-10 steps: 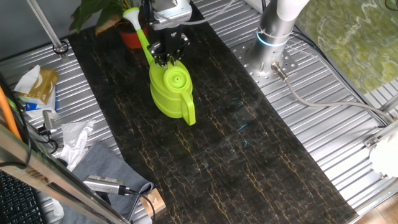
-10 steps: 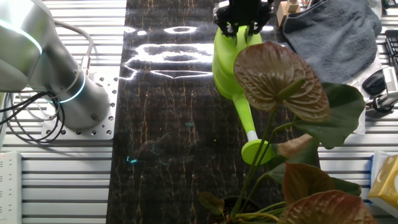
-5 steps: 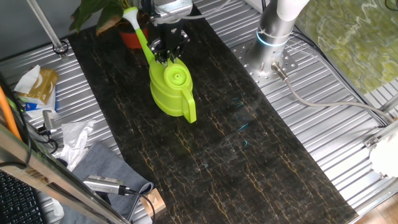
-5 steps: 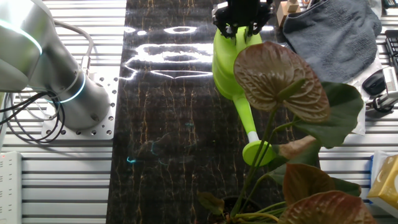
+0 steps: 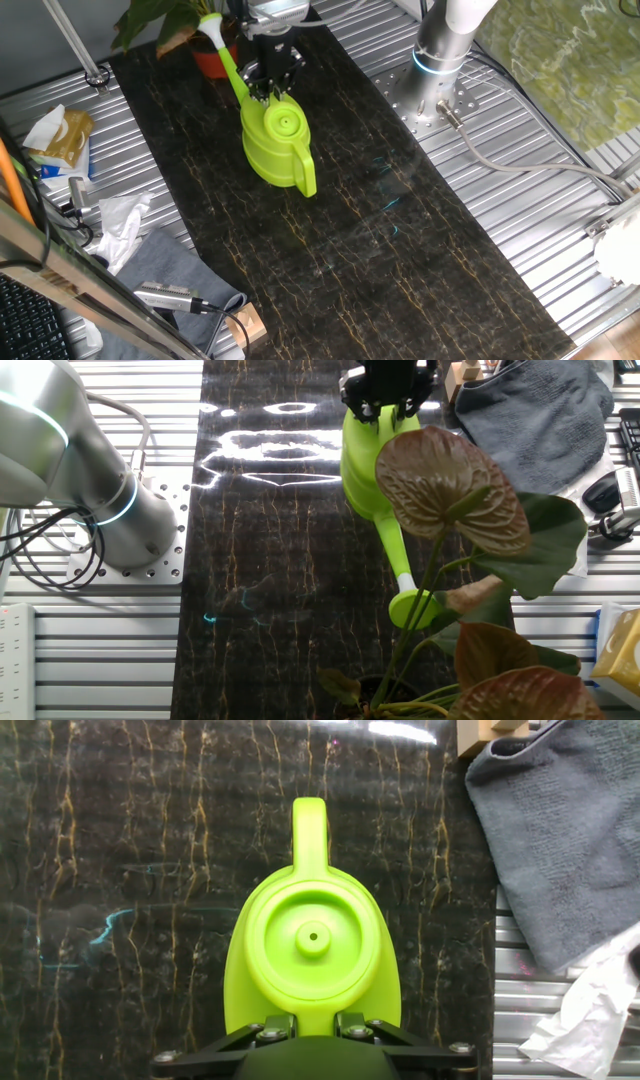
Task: Water the plant
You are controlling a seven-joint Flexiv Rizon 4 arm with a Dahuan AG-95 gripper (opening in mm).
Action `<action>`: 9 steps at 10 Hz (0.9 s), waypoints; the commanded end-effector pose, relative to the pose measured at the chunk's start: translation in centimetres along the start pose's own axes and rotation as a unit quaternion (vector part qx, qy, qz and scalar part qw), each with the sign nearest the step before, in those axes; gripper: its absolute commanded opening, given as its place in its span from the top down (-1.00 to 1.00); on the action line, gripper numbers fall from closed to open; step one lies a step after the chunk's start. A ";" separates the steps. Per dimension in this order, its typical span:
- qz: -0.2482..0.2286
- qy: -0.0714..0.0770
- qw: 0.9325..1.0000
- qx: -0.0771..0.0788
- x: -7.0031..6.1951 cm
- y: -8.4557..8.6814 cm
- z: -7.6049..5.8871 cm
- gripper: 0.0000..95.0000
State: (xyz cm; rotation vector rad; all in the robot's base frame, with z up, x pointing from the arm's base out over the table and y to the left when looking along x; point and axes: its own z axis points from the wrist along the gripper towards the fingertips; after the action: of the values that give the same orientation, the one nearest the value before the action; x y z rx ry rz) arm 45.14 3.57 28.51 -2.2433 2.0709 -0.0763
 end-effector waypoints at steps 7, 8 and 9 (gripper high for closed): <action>-0.005 -0.008 1.000 0.001 0.6 0.7 -0.2 1.00; -0.005 -0.009 1.000 0.001 0.7 0.7 -0.2 1.00; -0.006 -0.009 1.000 0.001 0.7 0.8 -0.2 1.00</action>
State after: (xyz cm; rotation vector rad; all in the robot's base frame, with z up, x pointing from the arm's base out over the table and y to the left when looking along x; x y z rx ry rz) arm 44.28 2.67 28.58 -2.2472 2.0451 -0.0593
